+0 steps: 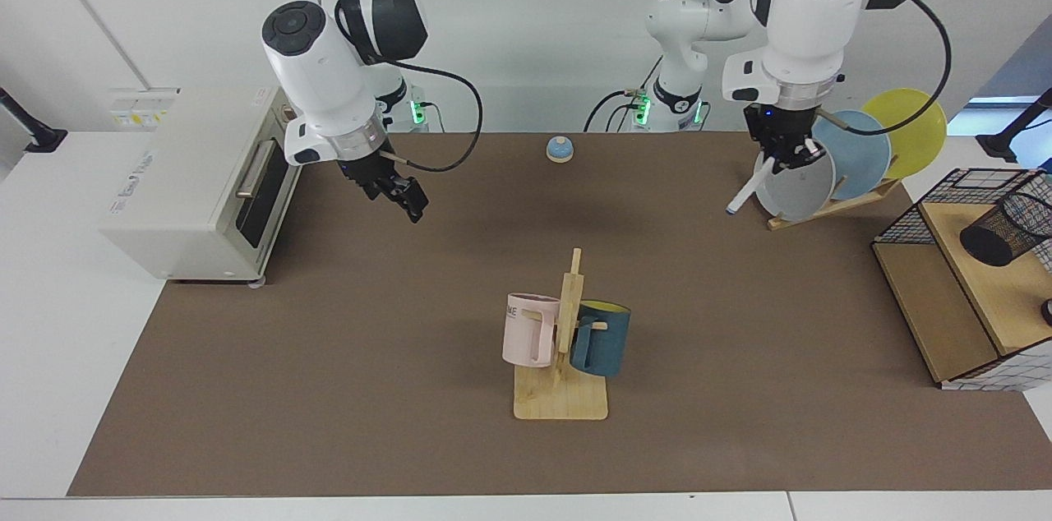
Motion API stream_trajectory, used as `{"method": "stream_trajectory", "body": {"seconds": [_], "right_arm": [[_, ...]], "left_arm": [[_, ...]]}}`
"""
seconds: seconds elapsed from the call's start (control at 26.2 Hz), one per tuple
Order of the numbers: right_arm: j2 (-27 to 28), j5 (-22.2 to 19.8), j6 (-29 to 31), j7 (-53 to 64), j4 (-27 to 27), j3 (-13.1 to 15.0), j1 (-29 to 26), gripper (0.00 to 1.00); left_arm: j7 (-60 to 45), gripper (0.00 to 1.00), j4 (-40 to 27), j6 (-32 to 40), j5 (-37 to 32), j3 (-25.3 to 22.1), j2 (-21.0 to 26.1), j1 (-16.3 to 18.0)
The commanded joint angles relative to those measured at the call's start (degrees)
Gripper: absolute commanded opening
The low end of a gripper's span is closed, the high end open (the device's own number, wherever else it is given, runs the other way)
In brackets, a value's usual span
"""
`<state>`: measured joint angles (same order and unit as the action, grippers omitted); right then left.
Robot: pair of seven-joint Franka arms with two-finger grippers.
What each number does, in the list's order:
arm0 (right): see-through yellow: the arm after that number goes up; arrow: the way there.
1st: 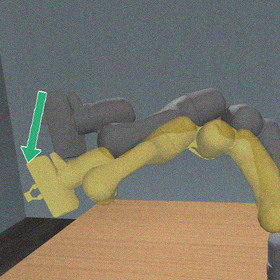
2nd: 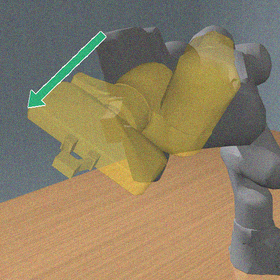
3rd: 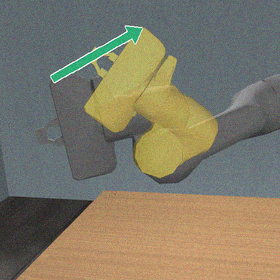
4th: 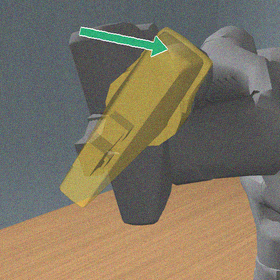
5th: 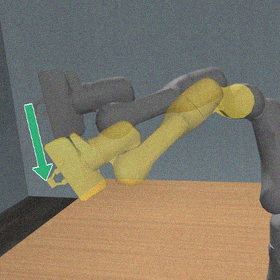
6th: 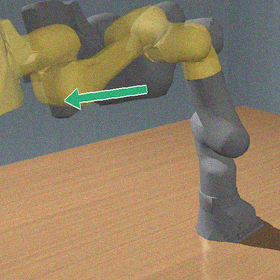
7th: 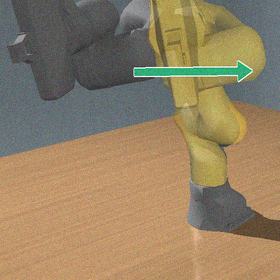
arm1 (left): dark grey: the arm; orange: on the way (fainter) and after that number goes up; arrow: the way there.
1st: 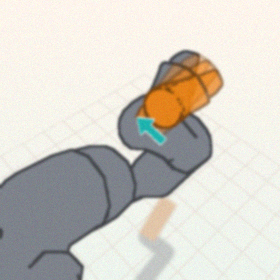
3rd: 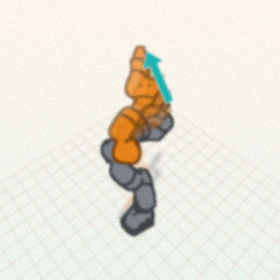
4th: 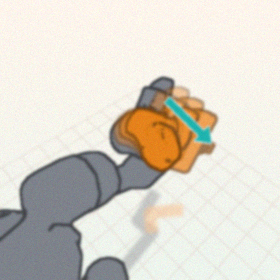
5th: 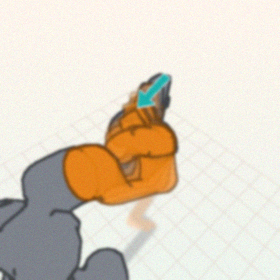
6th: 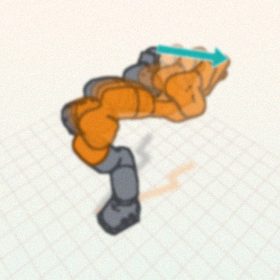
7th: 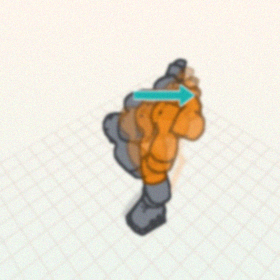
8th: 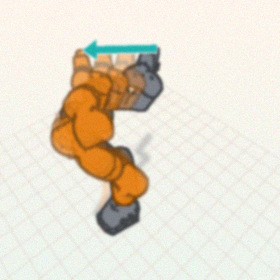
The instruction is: Put markers into pen holder
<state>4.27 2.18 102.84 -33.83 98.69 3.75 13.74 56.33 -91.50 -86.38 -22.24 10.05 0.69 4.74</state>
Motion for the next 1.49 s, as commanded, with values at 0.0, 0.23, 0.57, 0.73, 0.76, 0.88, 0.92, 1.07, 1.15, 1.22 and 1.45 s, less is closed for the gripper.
{"method": "stream_trajectory", "body": {"seconds": [0.0,0.23,0.57,0.73,0.76,0.88,0.92,1.07,1.15,1.22,1.45], "right_arm": [[-2.95,-2.0,-1.24,12.37,1.51,-0.58,-4.5,1.0],[-4.0,-2.7,-1.32,18.18,1.16,-0.41,-7.06,1.0],[-4.27,-4.46,-8.88,31.97,-5.24,-0.23,-8.99,1.0],[-4.27,-5.43,-9.85,33.13,-6.66,-0.32,-9.43,1.0],[-4.36,-5.51,-9.85,33.13,-6.58,-0.32,-9.7,1.0],[-4.36,-5.6,-9.85,33.13,-6.58,-0.41,-9.96,1.0],[-4.44,-5.6,-9.85,33.13,-6.49,-0.41,-9.96,1.0],[-4.8,-5.25,-9.76,33.13,-6.14,-0.5,-10.05,1.0],[-4.8,-4.9,-9.76,33.04,-6.14,-0.5,-10.05,1.0],[-4.8,-4.37,-9.5,32.69,-6.14,-0.5,-10.14,1.0],[-4.97,-4.28,-9.68,32.69,-6.05,-0.85,-9.61,1.0]], "left_arm": [[15.01,0.0,2.9,-1.94,-3.94,0.58,1.85,8.34],[24.17,0.0,6.95,-3.62,-10.61,0.58,4.4,11.69],[31.82,0.0,7.3,-10.82,-17.91,0.58,5.29,16.08],[31.91,0.0,8.35,-13.02,-22.66,0.41,6.86,16.35],[32.17,0.0,8.97,-13.63,-23.8,0.41,7.48,16.52],[34.19,0.0,10.29,-16.09,-25.22,0.41,9.15,17.93],[34.81,0.0,10.38,-17.06,-25.3,0.41,9.33,18.45],[36.91,0.0,10.29,-18.21,-26.62,0.58,9.33,19.69],[38.24,0.0,10.38,-18.56,-27.59,0.58,9.68,19.69],[39.11,0.0,10.38,-19.26,-28.46,0.58,9.86,19.69],[40.09,0.0,10.55,-20.14,-31.19,0.67,12.49,19.78]]}}
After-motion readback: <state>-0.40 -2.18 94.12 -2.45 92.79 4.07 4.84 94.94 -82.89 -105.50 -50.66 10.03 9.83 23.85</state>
